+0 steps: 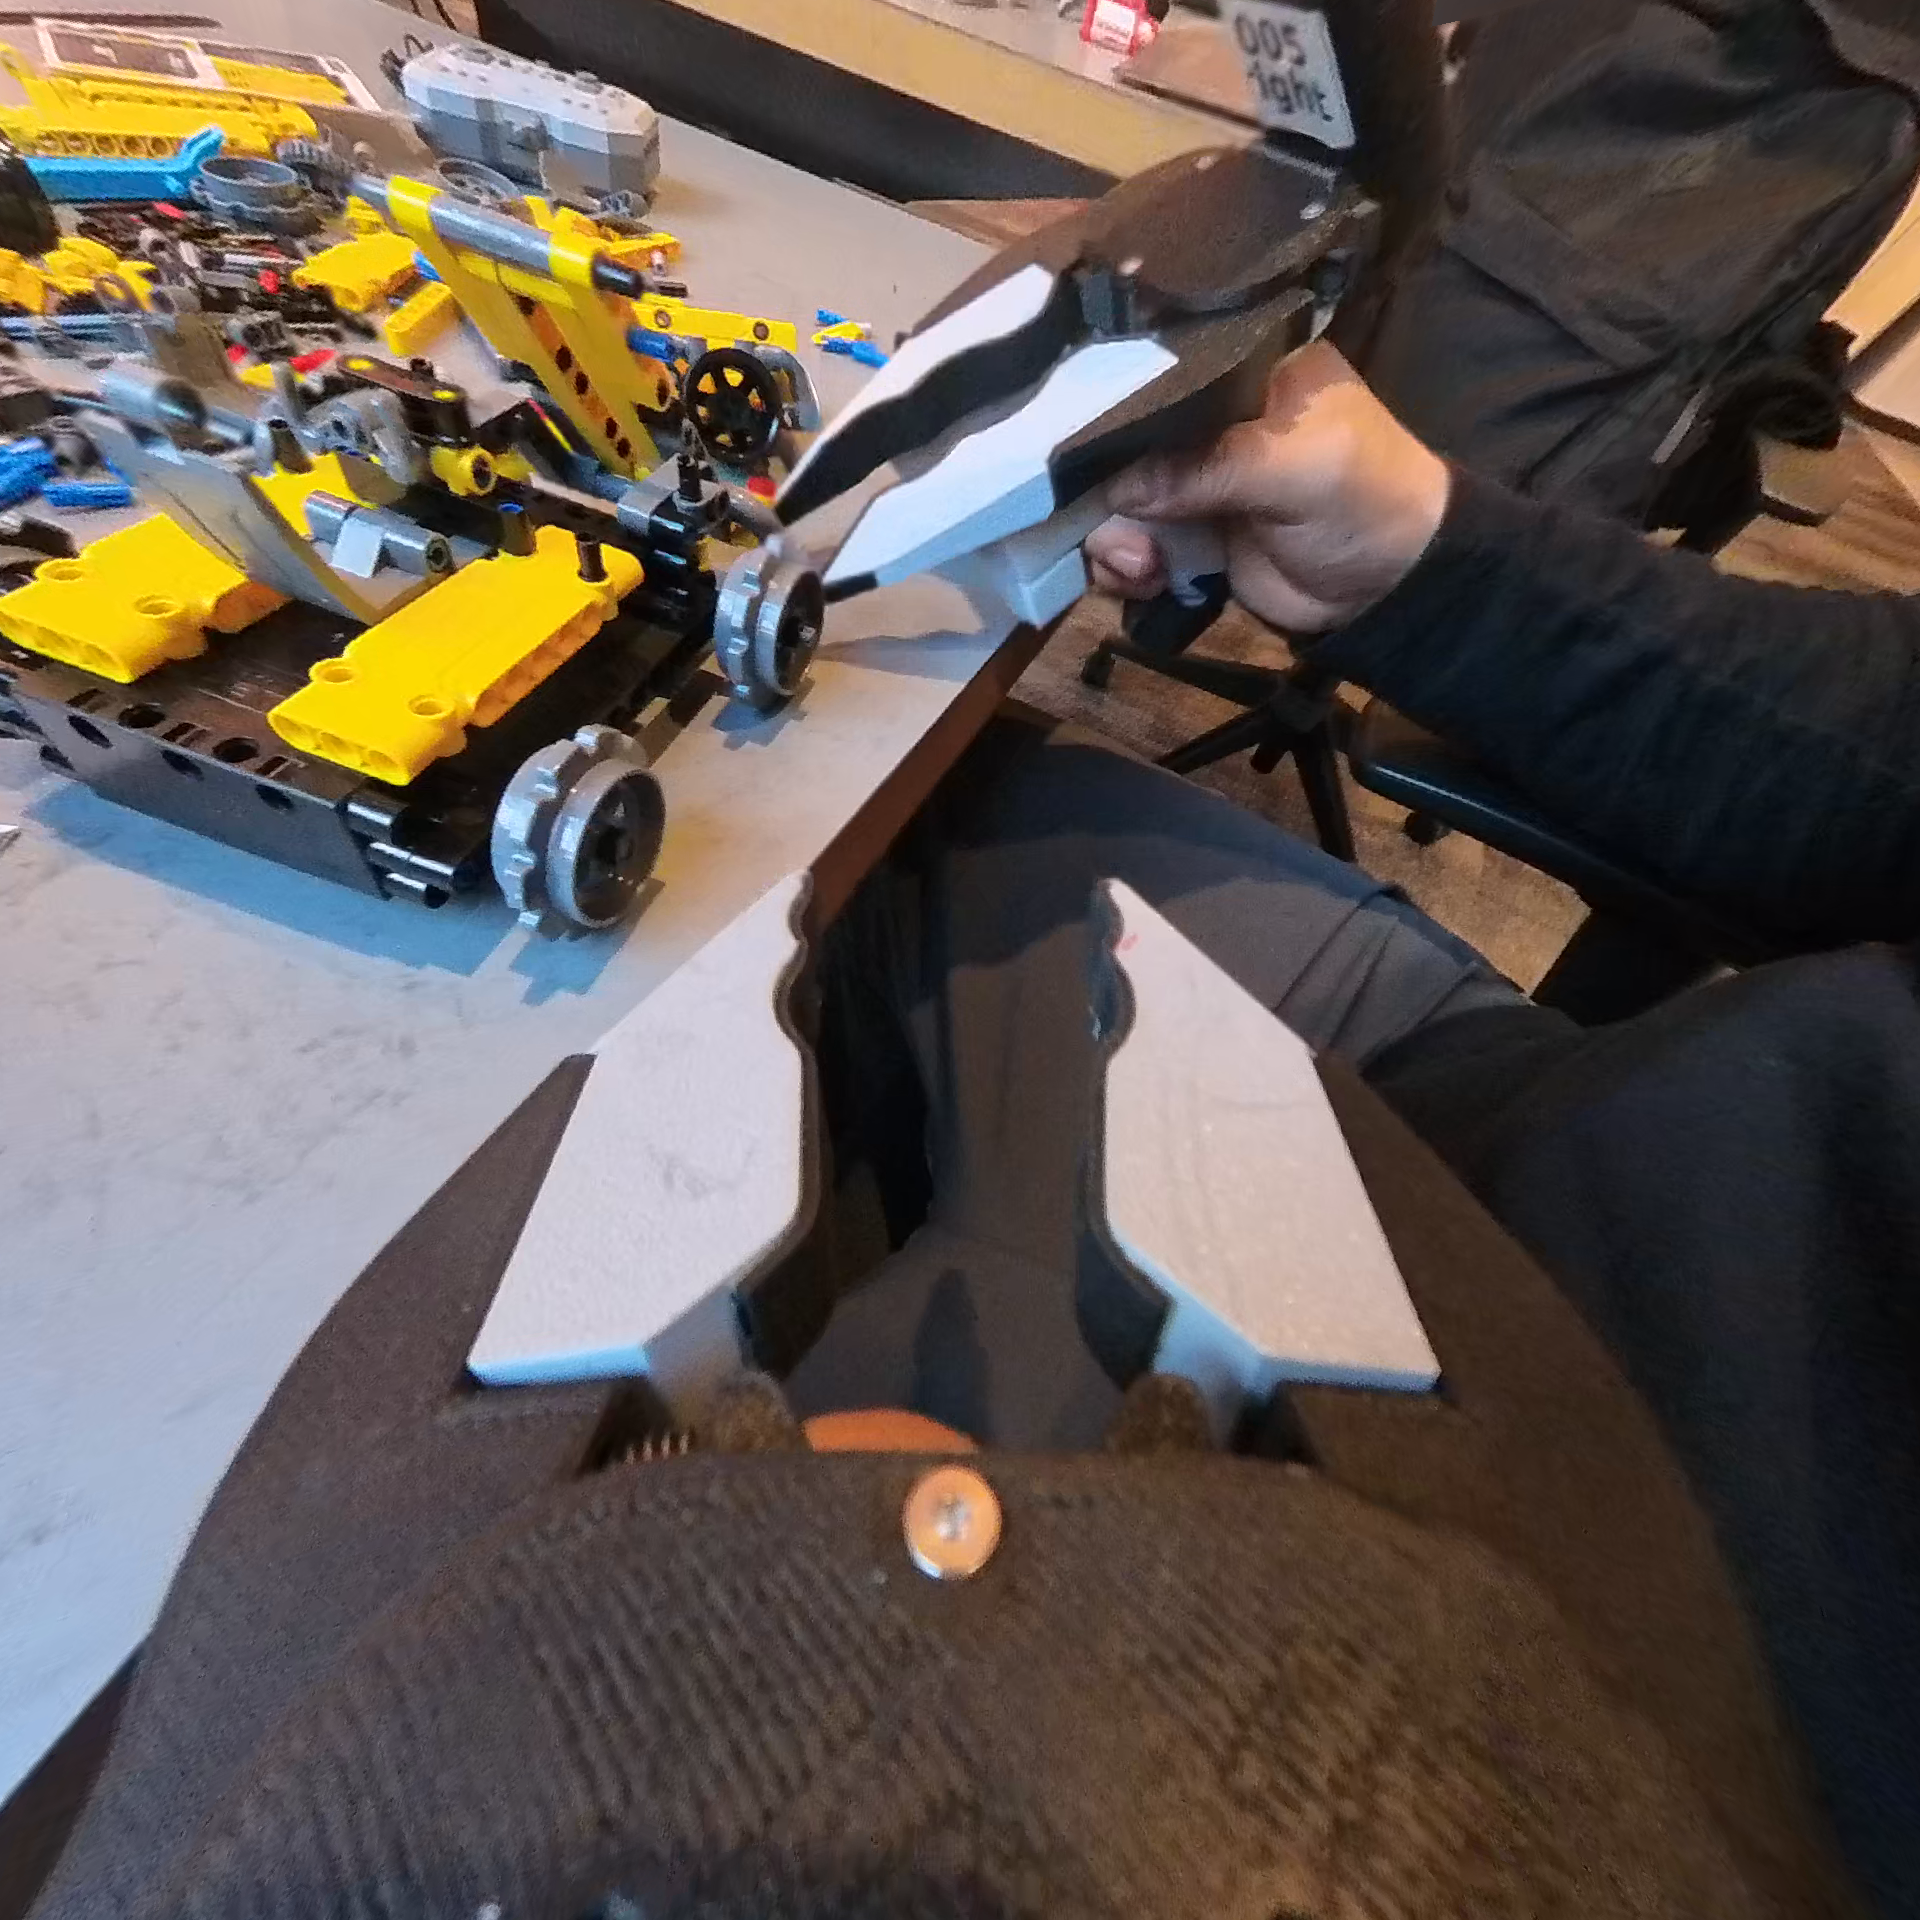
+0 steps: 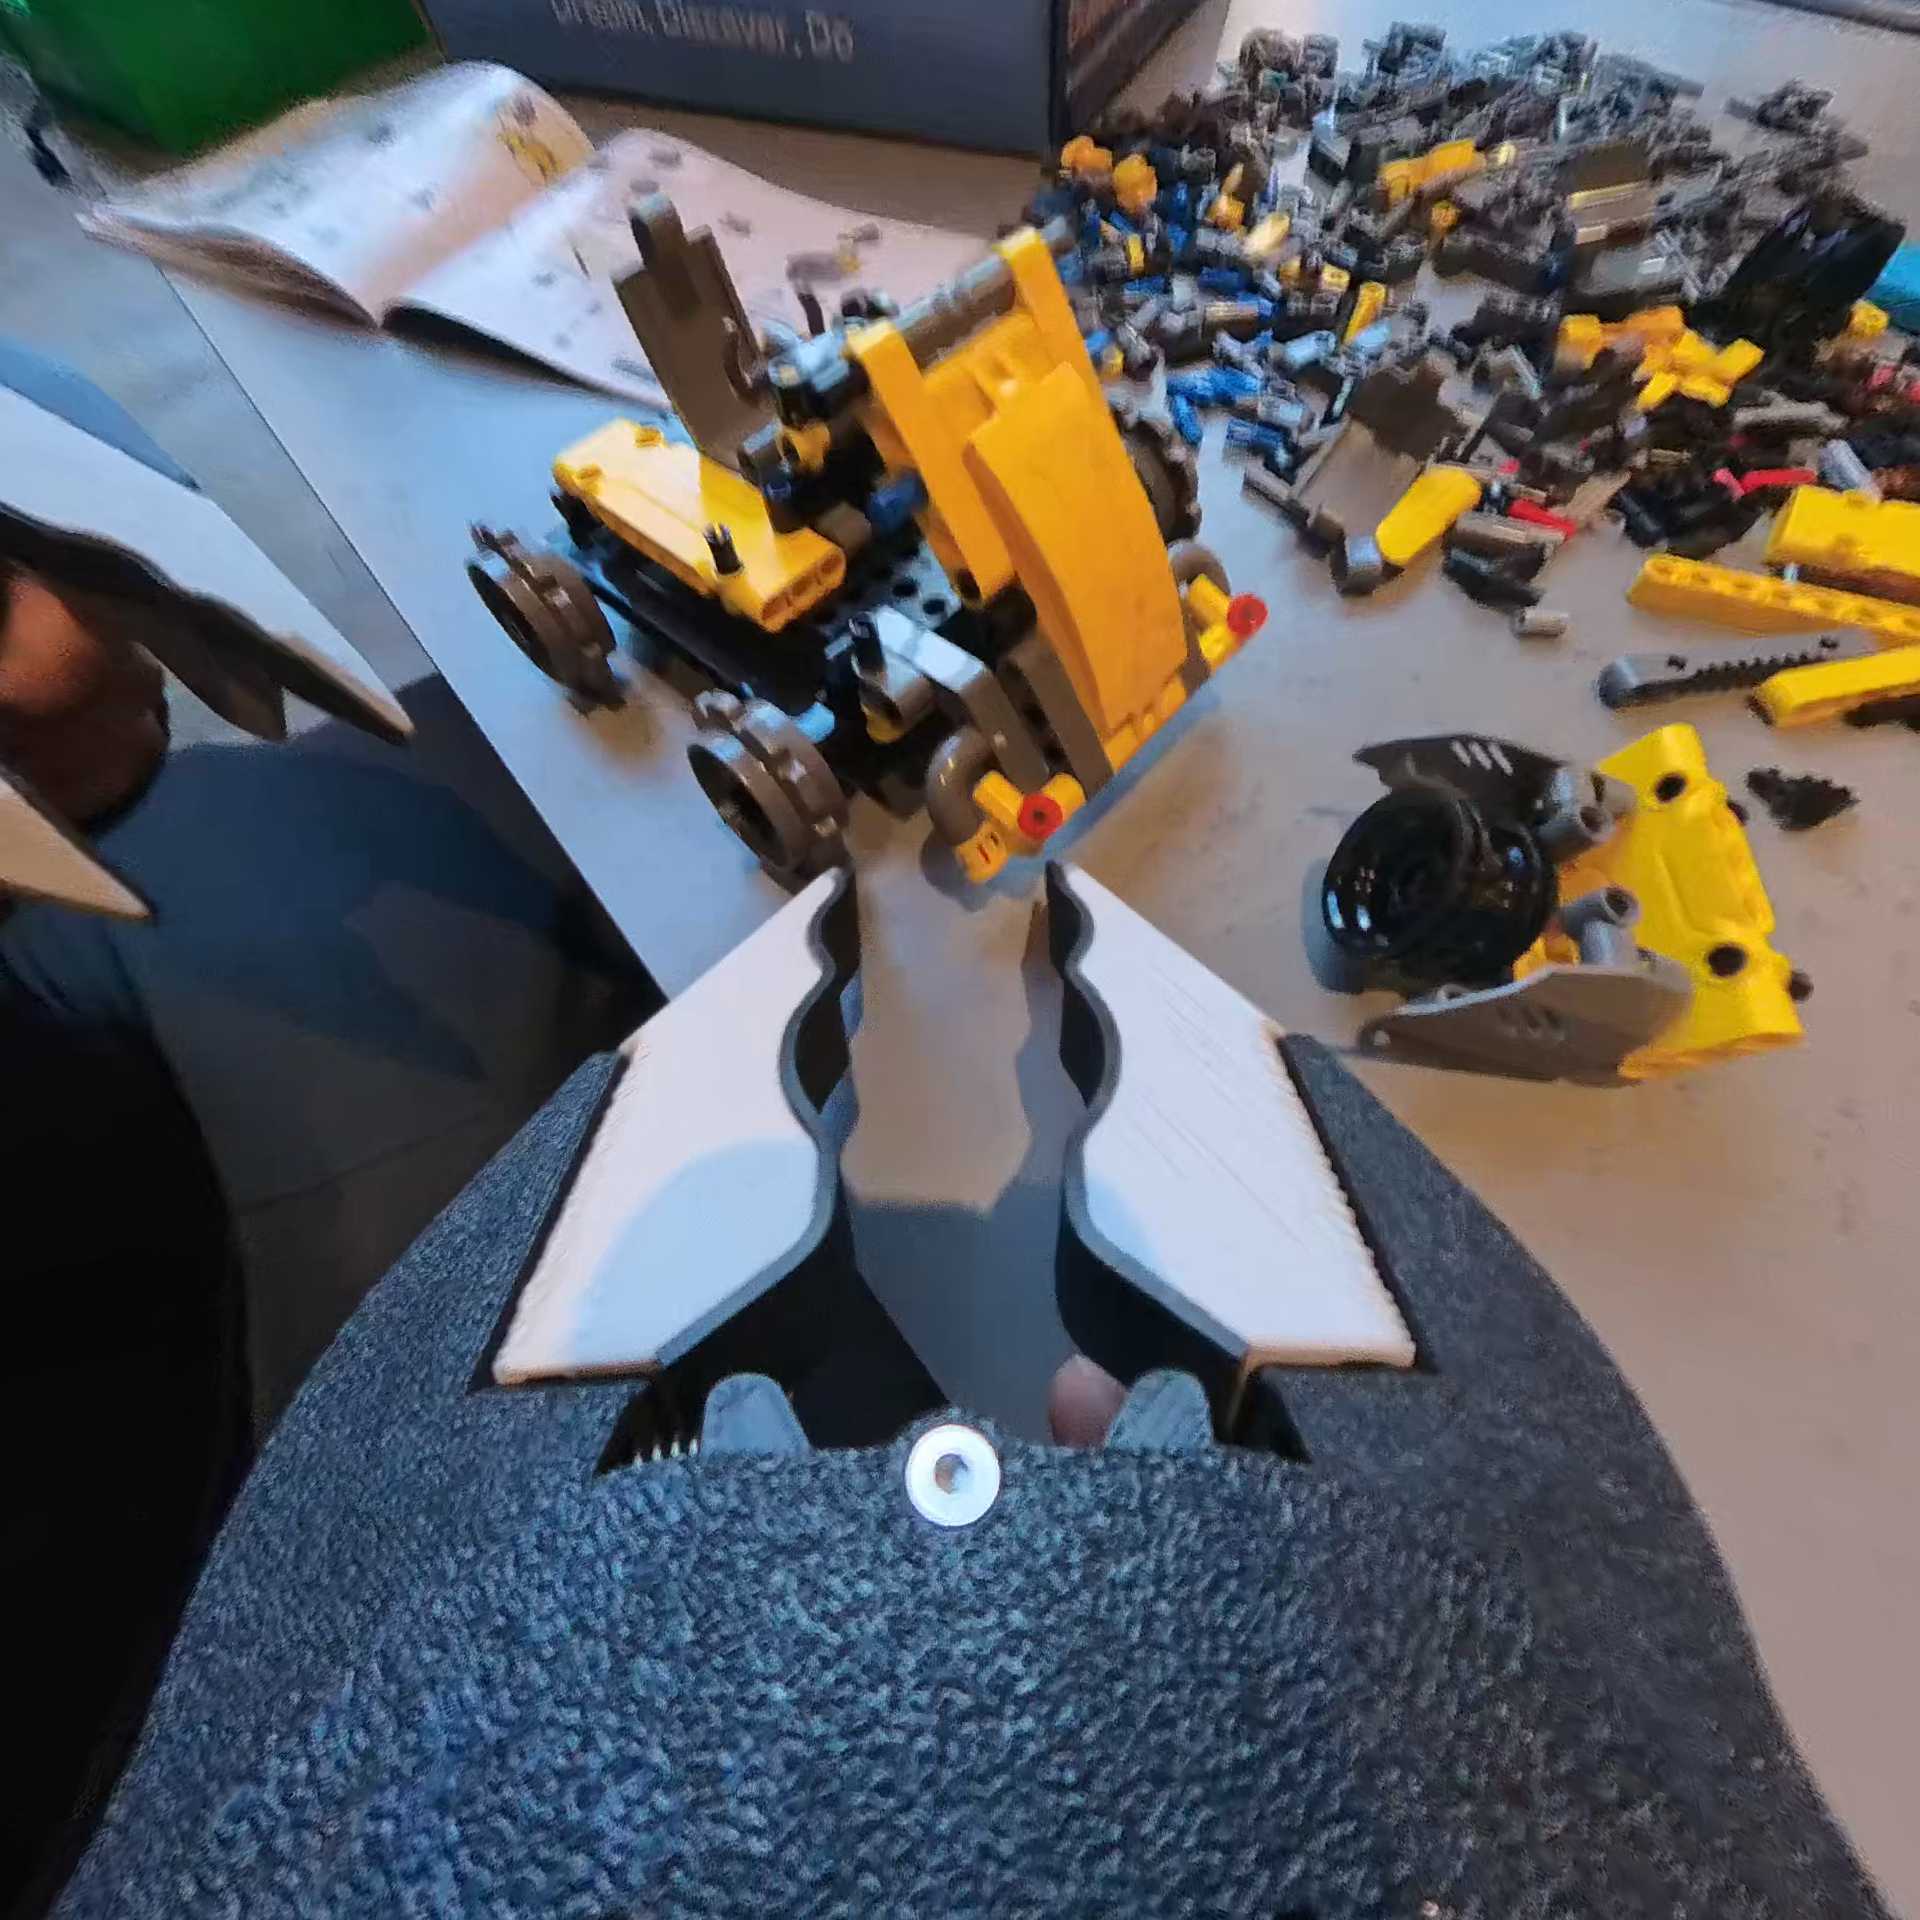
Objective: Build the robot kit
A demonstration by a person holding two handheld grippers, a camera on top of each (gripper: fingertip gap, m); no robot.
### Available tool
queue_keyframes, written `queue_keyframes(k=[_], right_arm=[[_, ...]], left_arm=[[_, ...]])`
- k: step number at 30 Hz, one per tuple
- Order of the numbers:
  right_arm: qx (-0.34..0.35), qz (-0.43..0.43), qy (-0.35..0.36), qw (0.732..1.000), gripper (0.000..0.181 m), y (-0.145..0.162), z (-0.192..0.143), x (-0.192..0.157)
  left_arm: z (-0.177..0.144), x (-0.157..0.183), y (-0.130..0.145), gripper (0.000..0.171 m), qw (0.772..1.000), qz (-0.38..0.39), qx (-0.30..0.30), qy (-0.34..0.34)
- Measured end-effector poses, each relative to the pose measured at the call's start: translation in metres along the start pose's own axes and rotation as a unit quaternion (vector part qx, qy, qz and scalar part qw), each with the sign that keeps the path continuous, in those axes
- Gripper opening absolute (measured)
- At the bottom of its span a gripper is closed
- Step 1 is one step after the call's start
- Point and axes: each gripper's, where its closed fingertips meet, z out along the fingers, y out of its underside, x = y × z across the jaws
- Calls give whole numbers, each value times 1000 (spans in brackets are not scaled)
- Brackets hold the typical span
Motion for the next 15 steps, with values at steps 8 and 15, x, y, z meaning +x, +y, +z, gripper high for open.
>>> queue_keyframes(k=[8,15], right_arm=[[20,6,5,1000,48,-6,6,-9],[13,-17,98,995,72,-19,16,4]], left_arm=[[0,1,2,50,1000,1,-4,0],[-5,3,1,50,1000,-14,2,9]])
